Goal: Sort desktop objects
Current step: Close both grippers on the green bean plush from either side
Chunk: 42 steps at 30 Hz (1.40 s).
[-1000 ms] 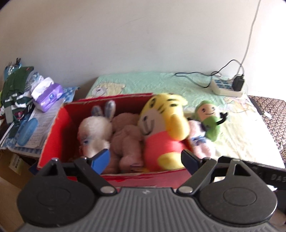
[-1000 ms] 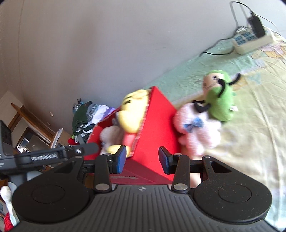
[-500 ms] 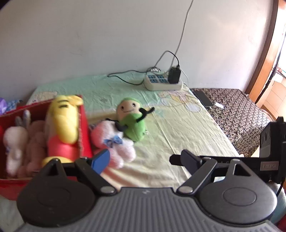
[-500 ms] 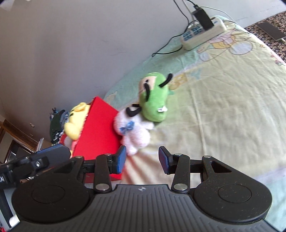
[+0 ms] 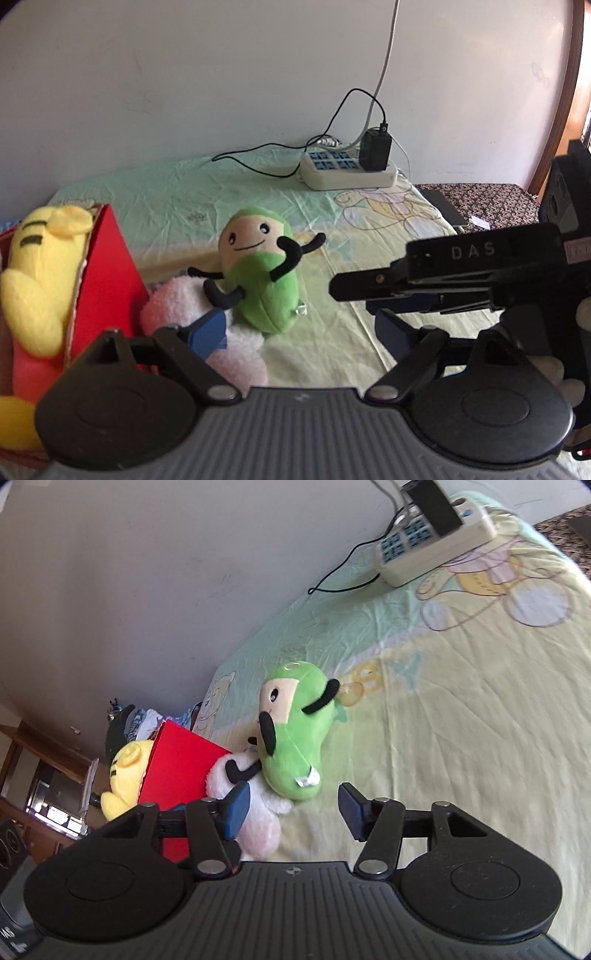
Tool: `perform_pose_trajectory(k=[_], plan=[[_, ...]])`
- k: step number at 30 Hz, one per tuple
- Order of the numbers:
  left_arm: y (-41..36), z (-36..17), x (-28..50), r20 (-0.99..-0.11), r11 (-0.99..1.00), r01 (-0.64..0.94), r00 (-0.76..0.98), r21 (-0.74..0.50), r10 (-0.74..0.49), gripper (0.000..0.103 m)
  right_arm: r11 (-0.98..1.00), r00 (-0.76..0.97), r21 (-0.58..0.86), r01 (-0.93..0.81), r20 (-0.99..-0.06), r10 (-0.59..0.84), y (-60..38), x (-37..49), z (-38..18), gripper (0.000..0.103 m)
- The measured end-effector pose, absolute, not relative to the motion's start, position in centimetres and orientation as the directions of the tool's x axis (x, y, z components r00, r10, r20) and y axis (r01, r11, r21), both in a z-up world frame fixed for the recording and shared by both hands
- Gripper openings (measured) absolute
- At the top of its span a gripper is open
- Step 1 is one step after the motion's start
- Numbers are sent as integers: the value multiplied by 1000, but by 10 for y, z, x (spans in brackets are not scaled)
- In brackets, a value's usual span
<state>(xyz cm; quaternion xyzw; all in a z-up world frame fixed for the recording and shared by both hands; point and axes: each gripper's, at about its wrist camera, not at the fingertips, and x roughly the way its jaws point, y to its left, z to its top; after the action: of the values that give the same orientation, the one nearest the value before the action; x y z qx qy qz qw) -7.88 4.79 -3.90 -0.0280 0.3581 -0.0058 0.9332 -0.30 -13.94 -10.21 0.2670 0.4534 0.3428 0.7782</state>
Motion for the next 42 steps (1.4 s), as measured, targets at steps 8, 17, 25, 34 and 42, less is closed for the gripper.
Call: perform_pose_trajectory(k=[8,17,25,34,42], plan=[[58,-52,-59,-692,997,-23,721,-70,-32,88,643,297,700,-312,-571,765,-94,48,-114,64],[66,-53,-50,-711,992,-39,701,-120,-58,87,569,217,775,-274,-526,822,-87,61,-135,48],[70,-45,-61,-702,965,6,685,-264,-196,87,533,188,807,-254,-500,846,-129,42,-130,47],[65,-52,-68,-669,876,53,623,-480,-405,83,501,222,856,-129,-467,856,-196,-7,-138,49],[68,-70,-41,-704,880,-19,609,-474,-366,84,483,303,871,-91,-438,846,-212,-10,-137,62]])
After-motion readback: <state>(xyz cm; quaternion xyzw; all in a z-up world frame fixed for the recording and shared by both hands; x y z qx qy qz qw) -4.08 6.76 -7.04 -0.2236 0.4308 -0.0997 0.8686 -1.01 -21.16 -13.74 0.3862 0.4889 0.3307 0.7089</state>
